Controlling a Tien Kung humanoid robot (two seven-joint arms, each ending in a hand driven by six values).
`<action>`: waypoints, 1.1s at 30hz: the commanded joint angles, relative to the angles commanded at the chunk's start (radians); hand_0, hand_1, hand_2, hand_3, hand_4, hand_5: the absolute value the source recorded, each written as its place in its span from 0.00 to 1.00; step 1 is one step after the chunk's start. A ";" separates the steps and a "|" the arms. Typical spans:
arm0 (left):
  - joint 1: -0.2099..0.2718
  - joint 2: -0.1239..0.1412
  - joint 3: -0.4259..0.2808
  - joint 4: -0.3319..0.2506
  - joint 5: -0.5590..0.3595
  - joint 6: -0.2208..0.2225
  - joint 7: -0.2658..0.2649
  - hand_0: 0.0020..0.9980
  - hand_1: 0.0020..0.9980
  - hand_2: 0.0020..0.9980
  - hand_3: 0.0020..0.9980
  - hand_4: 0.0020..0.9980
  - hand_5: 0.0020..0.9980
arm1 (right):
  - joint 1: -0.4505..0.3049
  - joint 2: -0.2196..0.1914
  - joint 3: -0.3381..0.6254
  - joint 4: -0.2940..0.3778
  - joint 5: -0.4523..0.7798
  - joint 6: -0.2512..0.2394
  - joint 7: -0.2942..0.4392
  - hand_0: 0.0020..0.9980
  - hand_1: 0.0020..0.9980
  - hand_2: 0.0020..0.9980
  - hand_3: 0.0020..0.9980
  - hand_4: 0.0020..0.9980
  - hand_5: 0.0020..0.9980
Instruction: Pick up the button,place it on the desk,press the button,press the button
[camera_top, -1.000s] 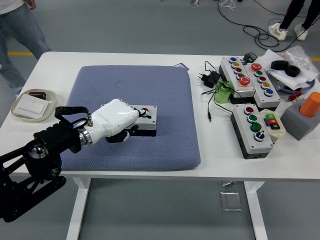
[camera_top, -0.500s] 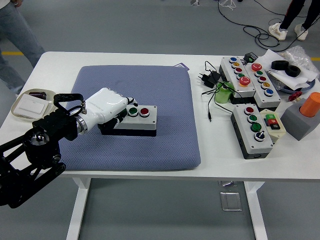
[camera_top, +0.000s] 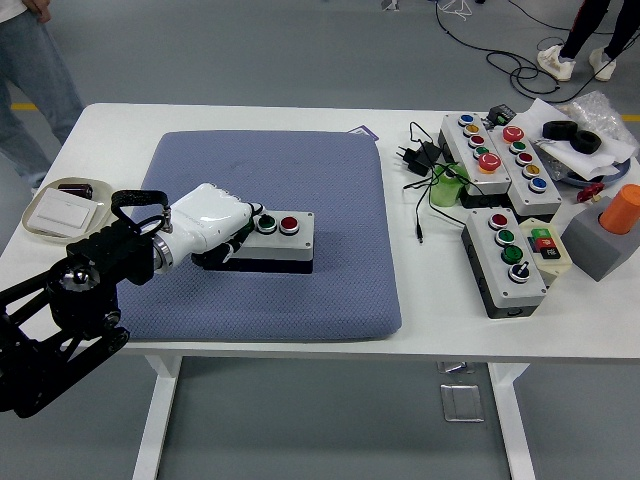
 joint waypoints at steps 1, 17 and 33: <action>0.001 0.001 0.005 0.001 0.000 -0.010 0.001 0.11 0.01 0.08 0.77 0.30 0.00 | 0.000 0.000 -0.001 0.000 0.001 0.000 0.000 0.63 0.48 0.54 0.58 0.28 0.02; 0.007 -0.003 -0.019 -0.021 0.000 0.077 -0.005 0.12 0.01 0.08 0.77 0.27 0.00 | -0.008 0.000 -0.001 0.000 0.000 0.000 0.000 0.63 0.48 0.54 0.58 0.28 0.02; -0.015 -0.042 0.020 -0.014 -0.001 0.098 -0.006 0.12 0.01 0.07 0.78 0.26 0.00 | -0.007 -0.001 0.000 0.000 -0.006 0.000 -0.001 0.63 0.48 0.54 0.58 0.28 0.02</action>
